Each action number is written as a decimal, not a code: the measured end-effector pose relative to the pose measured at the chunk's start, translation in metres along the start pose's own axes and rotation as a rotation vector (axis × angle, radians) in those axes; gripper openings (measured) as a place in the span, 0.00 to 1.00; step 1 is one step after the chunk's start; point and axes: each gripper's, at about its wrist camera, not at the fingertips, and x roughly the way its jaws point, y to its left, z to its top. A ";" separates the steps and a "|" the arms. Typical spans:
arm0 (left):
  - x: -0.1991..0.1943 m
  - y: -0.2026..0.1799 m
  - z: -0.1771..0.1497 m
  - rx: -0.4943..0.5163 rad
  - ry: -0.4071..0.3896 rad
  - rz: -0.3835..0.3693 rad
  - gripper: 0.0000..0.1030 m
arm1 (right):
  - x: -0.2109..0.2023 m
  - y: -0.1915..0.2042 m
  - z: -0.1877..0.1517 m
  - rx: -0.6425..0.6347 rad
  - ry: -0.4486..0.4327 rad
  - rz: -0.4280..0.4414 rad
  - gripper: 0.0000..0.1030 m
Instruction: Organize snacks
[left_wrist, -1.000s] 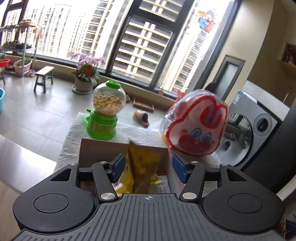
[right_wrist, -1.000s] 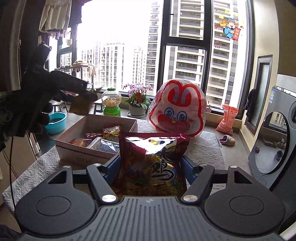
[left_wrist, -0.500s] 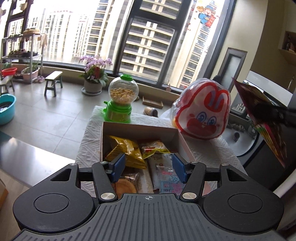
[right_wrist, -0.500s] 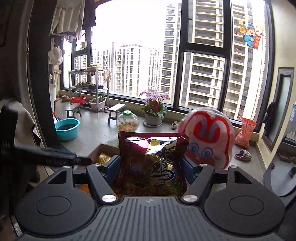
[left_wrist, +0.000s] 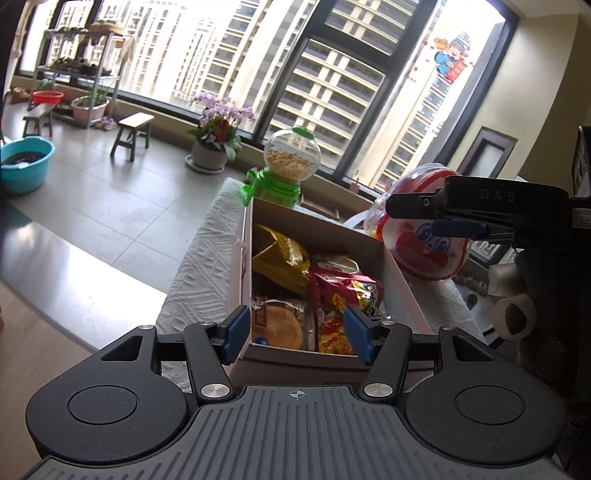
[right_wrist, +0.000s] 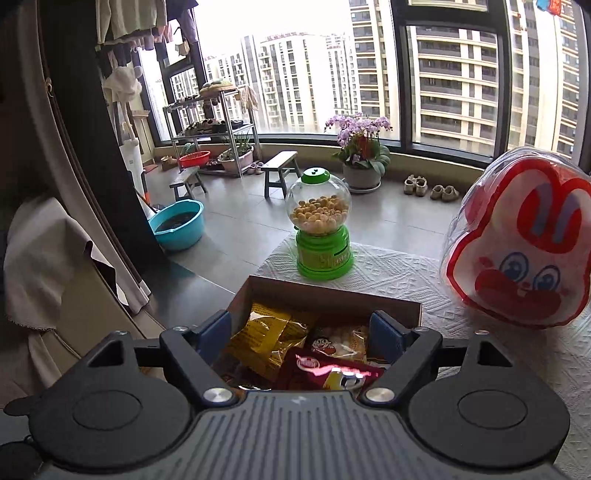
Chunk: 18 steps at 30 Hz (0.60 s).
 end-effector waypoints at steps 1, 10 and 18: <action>-0.002 -0.003 -0.002 0.008 0.000 -0.006 0.60 | -0.005 -0.003 0.000 -0.004 -0.005 -0.012 0.81; 0.000 -0.048 -0.067 0.165 0.041 0.026 0.60 | -0.067 -0.023 -0.096 -0.010 -0.041 -0.075 0.81; 0.026 -0.069 -0.107 0.243 0.086 0.117 0.61 | -0.049 -0.043 -0.196 0.041 0.089 -0.229 0.81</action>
